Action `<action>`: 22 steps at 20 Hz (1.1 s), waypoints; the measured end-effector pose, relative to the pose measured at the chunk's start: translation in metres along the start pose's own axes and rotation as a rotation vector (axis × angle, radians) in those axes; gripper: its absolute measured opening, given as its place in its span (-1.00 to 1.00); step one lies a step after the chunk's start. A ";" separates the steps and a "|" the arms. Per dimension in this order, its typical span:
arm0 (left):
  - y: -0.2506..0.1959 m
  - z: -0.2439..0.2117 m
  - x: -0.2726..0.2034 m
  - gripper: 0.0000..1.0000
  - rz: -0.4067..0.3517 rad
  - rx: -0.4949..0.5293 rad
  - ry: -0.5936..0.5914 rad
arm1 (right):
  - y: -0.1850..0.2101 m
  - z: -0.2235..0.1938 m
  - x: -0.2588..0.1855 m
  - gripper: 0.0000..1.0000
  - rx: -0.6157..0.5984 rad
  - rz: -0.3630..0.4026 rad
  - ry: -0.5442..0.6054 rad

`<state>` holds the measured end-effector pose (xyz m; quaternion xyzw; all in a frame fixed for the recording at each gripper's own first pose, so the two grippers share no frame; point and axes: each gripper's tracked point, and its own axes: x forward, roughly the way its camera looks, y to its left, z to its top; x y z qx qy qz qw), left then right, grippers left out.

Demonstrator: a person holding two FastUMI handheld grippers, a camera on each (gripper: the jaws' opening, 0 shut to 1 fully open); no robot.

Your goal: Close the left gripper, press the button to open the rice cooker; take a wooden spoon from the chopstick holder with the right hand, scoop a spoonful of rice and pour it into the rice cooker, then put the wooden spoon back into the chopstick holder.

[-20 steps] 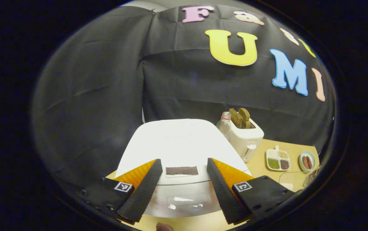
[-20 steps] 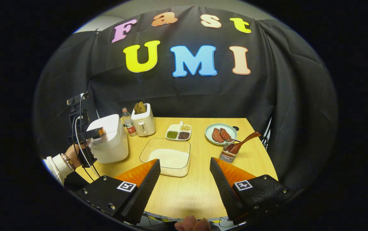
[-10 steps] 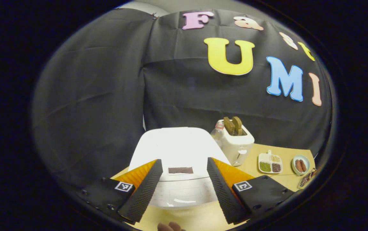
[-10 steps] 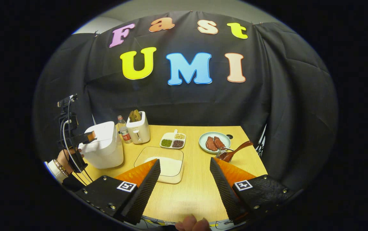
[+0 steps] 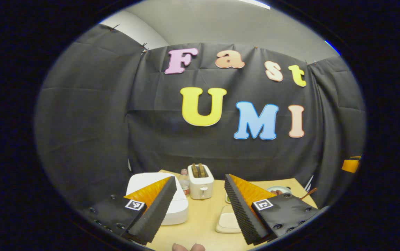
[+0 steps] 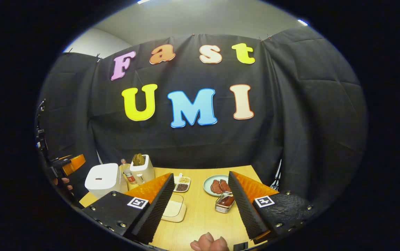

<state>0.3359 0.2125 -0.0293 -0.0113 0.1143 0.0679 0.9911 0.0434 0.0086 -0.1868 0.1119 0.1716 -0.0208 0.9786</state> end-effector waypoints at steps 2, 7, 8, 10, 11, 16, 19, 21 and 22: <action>-0.035 0.034 -0.025 0.87 -0.031 0.005 -0.050 | -0.020 0.019 -0.007 0.90 -0.011 0.002 -0.041; -0.093 0.109 -0.098 0.87 -0.081 0.011 -0.165 | -0.056 0.057 -0.024 0.89 -0.021 0.006 -0.100; -0.100 0.119 -0.110 0.87 -0.082 0.021 -0.189 | -0.056 0.064 -0.028 0.89 -0.011 0.020 -0.109; -0.113 0.129 -0.132 0.86 -0.094 0.042 -0.222 | -0.056 0.081 -0.043 0.94 0.025 0.039 -0.130; -0.122 0.131 -0.140 0.87 -0.107 0.055 -0.226 | -0.054 0.090 -0.054 0.96 0.046 0.048 -0.145; -0.132 0.141 -0.151 0.92 -0.145 0.003 -0.249 | -0.058 0.123 -0.086 0.94 0.001 -0.020 -0.239; -0.112 0.146 -0.148 0.90 -0.127 -0.025 -0.252 | -0.048 0.138 -0.093 0.95 -0.005 -0.048 -0.283; -0.111 0.150 -0.148 0.86 -0.144 -0.019 -0.262 | -0.037 0.147 -0.098 0.95 0.006 -0.051 -0.314; -0.111 0.151 -0.148 0.86 -0.153 -0.009 -0.264 | -0.031 0.147 -0.099 0.95 0.000 -0.048 -0.320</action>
